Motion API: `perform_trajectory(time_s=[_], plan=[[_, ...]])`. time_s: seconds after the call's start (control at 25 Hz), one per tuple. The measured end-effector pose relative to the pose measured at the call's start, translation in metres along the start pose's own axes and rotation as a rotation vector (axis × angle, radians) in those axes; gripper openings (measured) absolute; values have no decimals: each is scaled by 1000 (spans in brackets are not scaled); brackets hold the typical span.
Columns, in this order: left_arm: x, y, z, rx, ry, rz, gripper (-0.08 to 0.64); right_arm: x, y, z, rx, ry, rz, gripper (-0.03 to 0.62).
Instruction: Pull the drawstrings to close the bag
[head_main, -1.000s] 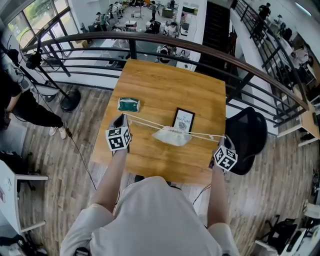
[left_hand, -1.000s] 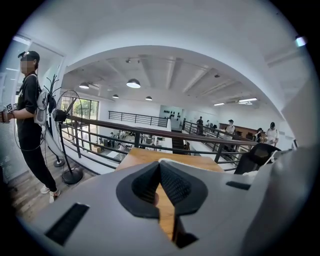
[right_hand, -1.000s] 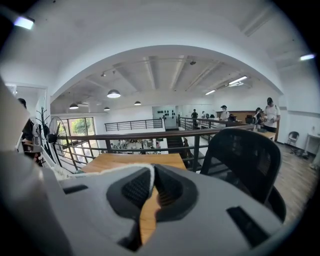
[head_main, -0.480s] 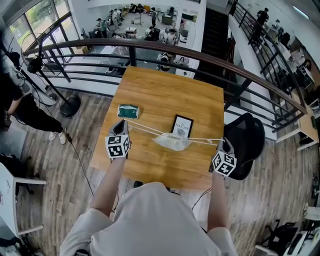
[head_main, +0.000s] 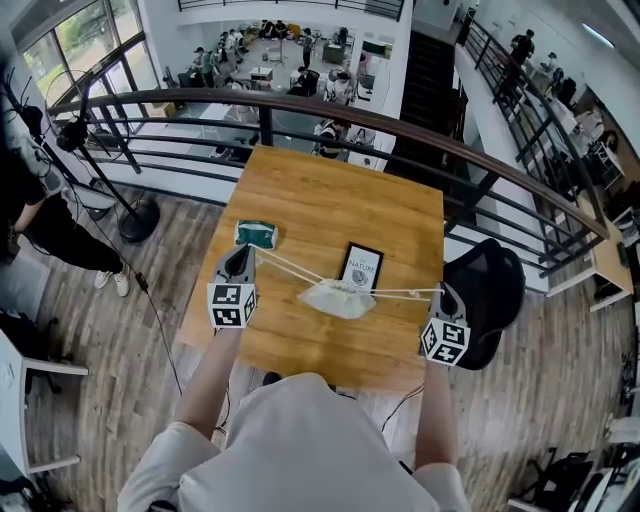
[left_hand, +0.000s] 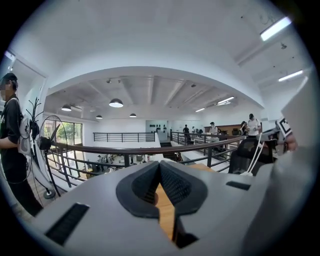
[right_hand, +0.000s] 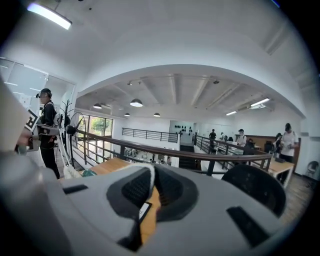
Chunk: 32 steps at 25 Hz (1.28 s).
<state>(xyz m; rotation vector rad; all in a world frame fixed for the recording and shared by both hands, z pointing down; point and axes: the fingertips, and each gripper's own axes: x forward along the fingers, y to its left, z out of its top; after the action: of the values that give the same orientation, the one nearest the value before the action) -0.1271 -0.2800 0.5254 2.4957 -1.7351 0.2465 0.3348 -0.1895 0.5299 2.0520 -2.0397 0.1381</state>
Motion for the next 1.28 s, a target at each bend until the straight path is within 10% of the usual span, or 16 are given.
perform_trajectory(time_s=[1.28], plan=[[-10, -12, 10, 22, -31, -27, -5, -26, -3, 10, 11, -44, -42, 2]])
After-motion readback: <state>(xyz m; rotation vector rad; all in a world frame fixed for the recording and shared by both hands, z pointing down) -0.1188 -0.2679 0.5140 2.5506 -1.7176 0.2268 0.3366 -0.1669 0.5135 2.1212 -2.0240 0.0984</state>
